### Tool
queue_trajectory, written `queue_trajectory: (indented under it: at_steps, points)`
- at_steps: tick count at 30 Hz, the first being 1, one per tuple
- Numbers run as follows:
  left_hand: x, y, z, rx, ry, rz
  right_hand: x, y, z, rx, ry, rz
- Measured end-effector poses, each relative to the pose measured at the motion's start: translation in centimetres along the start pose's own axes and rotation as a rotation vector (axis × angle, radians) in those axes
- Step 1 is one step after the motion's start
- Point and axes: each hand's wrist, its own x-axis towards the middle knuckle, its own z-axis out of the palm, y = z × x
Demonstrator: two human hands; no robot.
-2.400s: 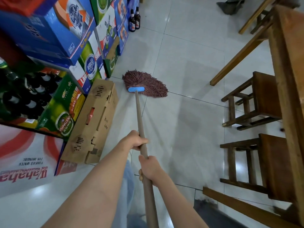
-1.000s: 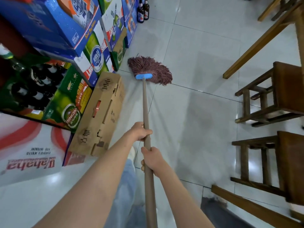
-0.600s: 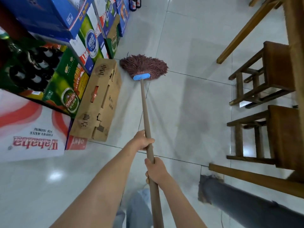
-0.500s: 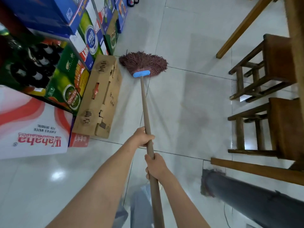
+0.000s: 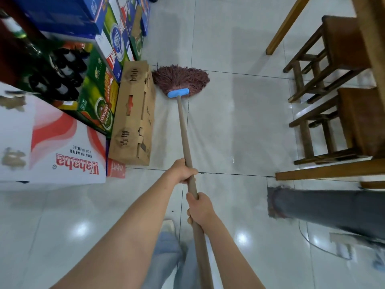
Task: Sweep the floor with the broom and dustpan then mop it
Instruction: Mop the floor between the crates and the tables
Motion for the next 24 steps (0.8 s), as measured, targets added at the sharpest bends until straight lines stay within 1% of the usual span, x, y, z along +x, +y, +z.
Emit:
queue_trajectory:
  at_steps: [9, 13, 17, 21, 24]
  points:
    - [-3.9, -4.5, -0.4, 0.032, 0.013, -0.024, -4.5, 3.6, 3.2, 0.045, 0.022, 0.007]
    - [-5.6, -6.1, -0.3, 0.058, 0.018, 0.002, -5.8, 4.9, 4.1, 0.0, 0.028, -0.003]
    - [-6.1, -6.0, -0.3, 0.081, 0.021, 0.018, -6.3, 4.9, 3.6, -0.003, 0.015, -0.007]
    - [-5.0, -4.9, -0.1, 0.1, 0.011, 0.043, -5.0, 4.2, 2.3, 0.027, -0.004, -0.015]
    - [-3.8, -4.8, 0.3, 0.1, 0.012, 0.032, -3.7, 4.4, 2.1, -0.018, 0.017, -0.02]
